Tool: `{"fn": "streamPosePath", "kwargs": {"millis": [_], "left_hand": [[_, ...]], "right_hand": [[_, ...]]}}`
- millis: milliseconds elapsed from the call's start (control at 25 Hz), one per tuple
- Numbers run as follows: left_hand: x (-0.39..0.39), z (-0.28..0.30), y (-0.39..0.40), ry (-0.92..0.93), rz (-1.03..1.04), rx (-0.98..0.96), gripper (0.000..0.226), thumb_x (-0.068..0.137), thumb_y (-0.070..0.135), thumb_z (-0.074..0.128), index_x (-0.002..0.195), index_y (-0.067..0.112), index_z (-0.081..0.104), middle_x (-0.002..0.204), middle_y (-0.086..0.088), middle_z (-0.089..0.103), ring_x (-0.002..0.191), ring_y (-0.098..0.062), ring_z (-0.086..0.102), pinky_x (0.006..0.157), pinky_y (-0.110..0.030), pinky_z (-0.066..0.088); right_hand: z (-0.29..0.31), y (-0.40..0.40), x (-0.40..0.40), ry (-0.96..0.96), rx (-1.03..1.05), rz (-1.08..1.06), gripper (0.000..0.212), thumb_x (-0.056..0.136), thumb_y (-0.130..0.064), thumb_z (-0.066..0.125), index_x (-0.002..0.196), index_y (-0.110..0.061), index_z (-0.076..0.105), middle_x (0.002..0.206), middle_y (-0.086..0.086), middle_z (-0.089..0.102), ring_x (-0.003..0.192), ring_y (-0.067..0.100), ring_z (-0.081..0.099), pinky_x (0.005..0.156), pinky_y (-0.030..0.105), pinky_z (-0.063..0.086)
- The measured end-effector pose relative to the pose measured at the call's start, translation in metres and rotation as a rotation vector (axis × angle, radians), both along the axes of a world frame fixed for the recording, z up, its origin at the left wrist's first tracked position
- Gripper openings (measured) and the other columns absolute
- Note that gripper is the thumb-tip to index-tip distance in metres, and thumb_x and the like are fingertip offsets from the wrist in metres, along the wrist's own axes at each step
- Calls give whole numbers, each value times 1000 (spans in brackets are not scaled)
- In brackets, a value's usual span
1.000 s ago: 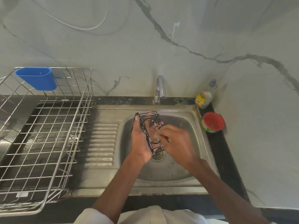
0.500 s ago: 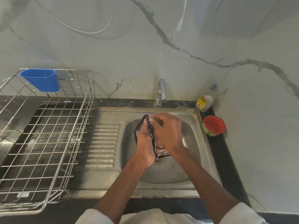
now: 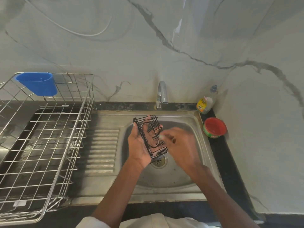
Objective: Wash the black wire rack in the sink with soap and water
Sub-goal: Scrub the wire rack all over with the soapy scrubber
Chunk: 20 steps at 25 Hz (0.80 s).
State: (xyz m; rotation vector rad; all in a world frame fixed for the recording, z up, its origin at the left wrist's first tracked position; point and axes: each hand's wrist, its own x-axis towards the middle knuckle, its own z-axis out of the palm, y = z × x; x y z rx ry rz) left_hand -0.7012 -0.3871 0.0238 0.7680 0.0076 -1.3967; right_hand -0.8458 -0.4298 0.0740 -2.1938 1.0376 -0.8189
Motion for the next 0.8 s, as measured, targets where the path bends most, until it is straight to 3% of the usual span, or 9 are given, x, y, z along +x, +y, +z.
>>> {"fn": "streamPosePath", "kwargs": {"millis": [120,280,400,480,600,800], "left_hand": [[-8,6,1,26,30,7,66,106,70,33,127,23,74,123,-20,72,94,-32,77,78,-46,65],[-10,10,-2,-3,44,35,71,104,74,30,136,26,72,142,-21,67,125,-42,68,99,-55,57],[-16,11,-2,-22,44,28,71,105,72,29,118,27,83,128,-16,73,108,-32,72,95,-49,55],[-23,14,-1,-48,19,28,70,106,70,29,110,29,85,116,-11,78,100,-28,76,89,-46,59],[-25,13,-1,-48,16,31,67,107,68,29,118,28,82,107,-9,79,91,-25,78,84,-42,61],[-22,16,-4,-45,6,6,65,107,67,31,140,25,68,105,-9,78,87,-25,78,76,-40,63]], "right_hand": [[3,-6,10,-5,-57,-67,14,89,-6,78,96,-17,82,90,-5,76,70,-1,64,67,11,53],[-2,-6,9,-59,-36,-210,14,90,-8,77,98,-18,82,93,-7,77,73,-4,65,72,12,55],[-3,-3,14,-71,-63,-154,14,89,-6,77,98,-16,82,91,-6,76,73,1,67,71,10,53],[-2,-7,20,-97,-17,-234,15,90,-7,77,97,-18,83,88,-9,77,73,0,67,71,8,51],[-6,-10,19,-75,-10,-219,14,90,-6,76,96,-17,82,88,-8,76,73,-1,66,70,5,48],[-2,-11,22,-125,-8,-192,16,88,-2,77,93,-16,82,85,-9,76,74,1,68,70,18,57]]}}
